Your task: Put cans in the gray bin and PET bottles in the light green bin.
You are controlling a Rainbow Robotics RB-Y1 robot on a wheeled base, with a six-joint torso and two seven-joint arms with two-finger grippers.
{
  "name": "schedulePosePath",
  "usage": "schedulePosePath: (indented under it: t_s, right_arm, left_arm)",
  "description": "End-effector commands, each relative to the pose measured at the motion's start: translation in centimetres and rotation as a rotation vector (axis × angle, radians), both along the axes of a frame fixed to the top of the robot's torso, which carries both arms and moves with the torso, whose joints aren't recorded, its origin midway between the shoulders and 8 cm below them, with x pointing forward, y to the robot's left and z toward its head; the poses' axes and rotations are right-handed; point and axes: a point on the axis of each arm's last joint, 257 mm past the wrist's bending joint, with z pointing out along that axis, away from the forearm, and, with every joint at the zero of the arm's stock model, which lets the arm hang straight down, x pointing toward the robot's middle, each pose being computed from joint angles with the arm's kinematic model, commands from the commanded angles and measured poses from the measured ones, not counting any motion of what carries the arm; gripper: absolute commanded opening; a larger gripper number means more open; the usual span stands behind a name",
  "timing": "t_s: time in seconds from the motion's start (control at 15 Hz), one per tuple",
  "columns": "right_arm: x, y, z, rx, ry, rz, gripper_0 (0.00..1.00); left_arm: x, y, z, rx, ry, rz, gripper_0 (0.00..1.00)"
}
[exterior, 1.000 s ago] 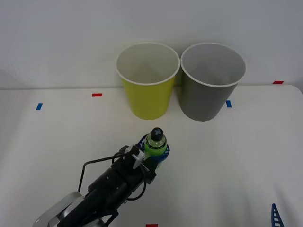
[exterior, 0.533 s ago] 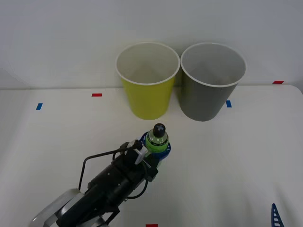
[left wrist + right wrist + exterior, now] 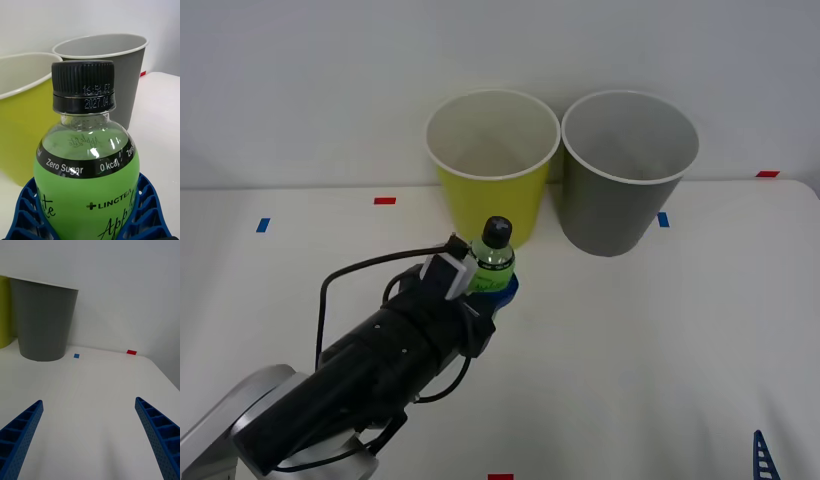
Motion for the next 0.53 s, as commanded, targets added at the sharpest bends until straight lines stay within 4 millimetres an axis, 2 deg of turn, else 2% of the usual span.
schedulePosePath:
  t_s: [0.07,0.33,0.47,0.53]
  right_arm:
    - [0.0,0.0,0.0,0.0,0.0,0.0,0.85]
    - [0.0,0.0,0.0,0.0,0.0,0.0,0.84]
    - [0.0,0.0,0.0,0.0,0.0,0.0,0.84]
    - [0.0,0.0,0.0,0.0,0.0,0.0,0.84]
  left_arm:
    - [-1.1,1.6,3.3,-0.046,0.103,0.021,0.01]
    - [-1.9,4.5,7.1,-0.032,0.184,0.048,0.01]
    - [-1.3,5.9,9.0,-0.013,0.204,0.063,0.0]
    - [-0.8,6.4,10.7,-0.019,0.202,0.065,0.0]
